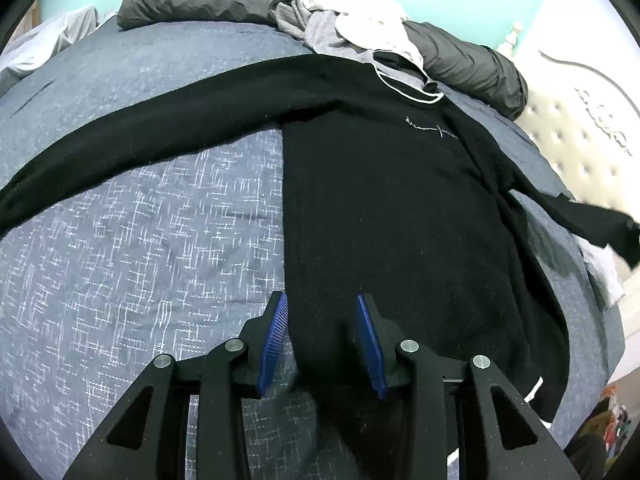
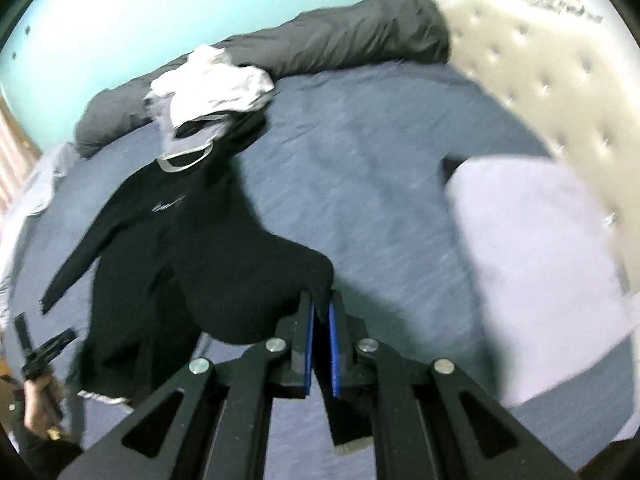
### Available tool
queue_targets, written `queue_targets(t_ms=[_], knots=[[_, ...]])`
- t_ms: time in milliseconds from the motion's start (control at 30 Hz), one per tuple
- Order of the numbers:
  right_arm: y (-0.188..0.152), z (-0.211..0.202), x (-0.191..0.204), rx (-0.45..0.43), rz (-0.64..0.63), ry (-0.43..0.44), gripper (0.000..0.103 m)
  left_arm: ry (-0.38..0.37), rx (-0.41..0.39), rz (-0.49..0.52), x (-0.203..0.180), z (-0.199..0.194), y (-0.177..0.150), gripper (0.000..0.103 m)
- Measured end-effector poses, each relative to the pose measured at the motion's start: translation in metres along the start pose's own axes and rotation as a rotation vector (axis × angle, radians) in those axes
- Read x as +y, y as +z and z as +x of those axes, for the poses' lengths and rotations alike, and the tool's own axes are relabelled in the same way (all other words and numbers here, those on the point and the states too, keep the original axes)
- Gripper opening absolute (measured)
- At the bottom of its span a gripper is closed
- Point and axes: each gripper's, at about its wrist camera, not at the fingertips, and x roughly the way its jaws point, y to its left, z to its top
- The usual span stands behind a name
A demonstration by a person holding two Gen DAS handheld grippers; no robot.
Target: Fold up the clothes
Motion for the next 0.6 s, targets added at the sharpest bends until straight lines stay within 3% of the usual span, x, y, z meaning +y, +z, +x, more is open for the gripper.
queue_targets(t_ms=[333, 600], knots=[[0.074, 0.017, -0.058, -0.019, -0.026, -0.248, 0.006, 0.023, 0.014, -0.009, 0.007, 0.006, 0.000, 0.039], [0.079, 0.057, -0.095, 0.023, 0.001, -0.352, 0.006, 0.030, 0.031, -0.011, 0.012, 0.012, -0.001, 0.039]])
